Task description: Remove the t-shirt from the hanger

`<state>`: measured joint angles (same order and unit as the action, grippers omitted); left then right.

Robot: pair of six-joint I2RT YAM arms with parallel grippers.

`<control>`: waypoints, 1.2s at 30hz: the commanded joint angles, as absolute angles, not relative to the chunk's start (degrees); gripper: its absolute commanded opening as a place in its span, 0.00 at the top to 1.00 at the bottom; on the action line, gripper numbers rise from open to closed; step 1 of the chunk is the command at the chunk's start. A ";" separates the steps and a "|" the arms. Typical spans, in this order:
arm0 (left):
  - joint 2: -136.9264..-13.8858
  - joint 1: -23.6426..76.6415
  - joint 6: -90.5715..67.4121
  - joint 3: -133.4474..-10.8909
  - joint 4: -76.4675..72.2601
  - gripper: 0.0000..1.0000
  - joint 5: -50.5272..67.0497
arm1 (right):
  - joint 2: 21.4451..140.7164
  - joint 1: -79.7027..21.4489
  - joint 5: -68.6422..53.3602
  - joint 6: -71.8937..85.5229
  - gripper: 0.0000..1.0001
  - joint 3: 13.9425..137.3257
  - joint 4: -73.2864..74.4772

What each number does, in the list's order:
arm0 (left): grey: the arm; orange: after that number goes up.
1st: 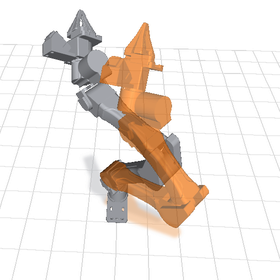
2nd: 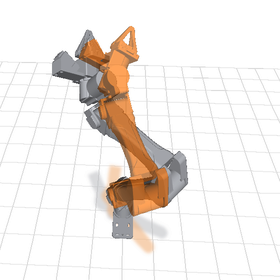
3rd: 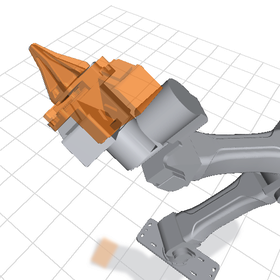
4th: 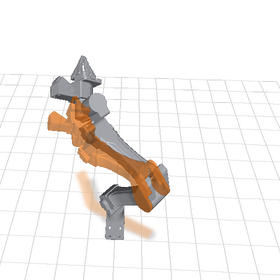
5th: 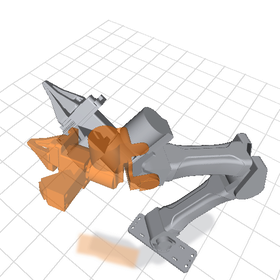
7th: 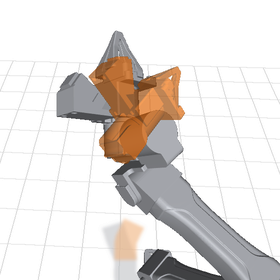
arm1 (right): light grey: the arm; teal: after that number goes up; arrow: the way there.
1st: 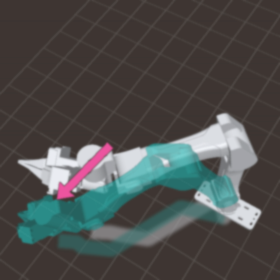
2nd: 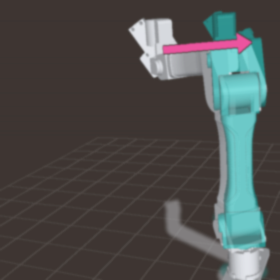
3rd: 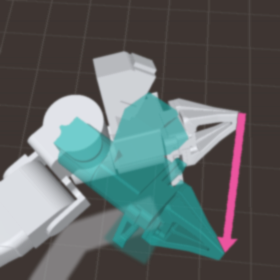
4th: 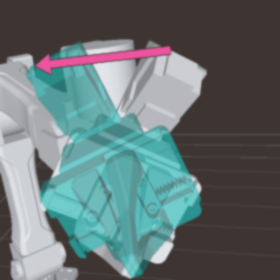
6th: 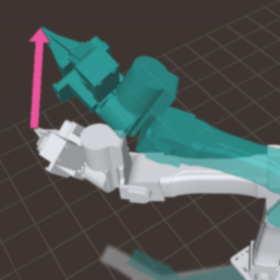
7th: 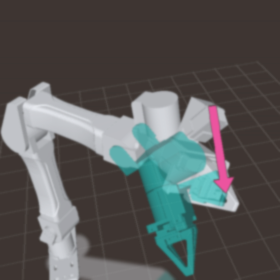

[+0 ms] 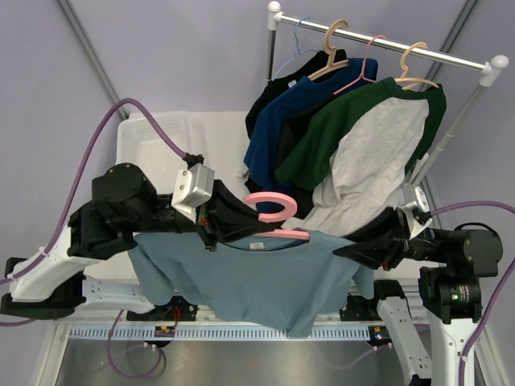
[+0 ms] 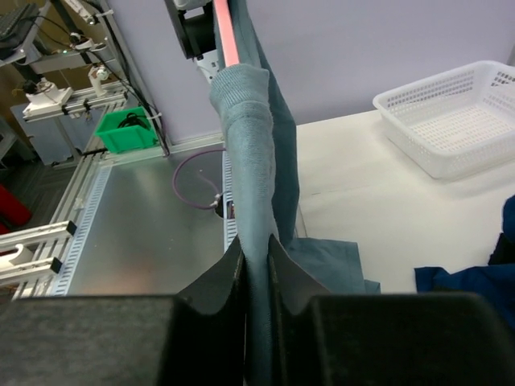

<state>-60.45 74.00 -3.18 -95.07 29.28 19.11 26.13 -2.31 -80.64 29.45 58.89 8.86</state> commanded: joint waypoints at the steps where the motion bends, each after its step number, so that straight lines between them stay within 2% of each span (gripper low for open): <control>1: -59.24 74.27 -4.39 -94.05 26.72 1.00 18.82 | 28.39 -2.28 -72.26 31.73 0.53 59.41 7.56; 5: -53.20 74.27 -4.13 -91.33 27.25 1.00 8.56 | 29.44 -2.28 -71.02 32.60 0.35 58.10 5.54; 7: -50.73 74.27 -4.57 -89.30 27.16 1.00 5.03 | 30.06 -2.20 -71.19 33.39 0.32 56.79 3.70; 14: -43.42 74.27 -5.89 -86.31 27.25 1.00 4.04 | 30.76 -2.29 -71.28 35.94 0.38 51.25 -3.59; 21: -43.33 74.27 -6.59 -85.60 26.72 1.00 4.39 | 29.97 -2.37 -74.61 41.13 0.29 46.94 -15.20; 27: -44.21 74.27 -6.77 -86.39 25.14 1.00 4.66 | 32.25 -4.91 -74.88 39.03 0.30 46.85 -16.17; 29: -44.91 74.35 -6.50 -86.66 25.05 1.00 4.83 | 32.52 -5.80 -74.62 37.71 0.32 46.41 -16.08; 34: -45.35 74.27 -5.98 -86.75 24.78 1.00 3.70 | 32.96 -7.03 -72.60 33.14 0.53 44.65 -11.78; 36: -44.65 74.27 -5.89 -86.66 24.96 1.00 2.47 | 33.31 -7.03 -71.20 32.43 0.77 44.21 -10.64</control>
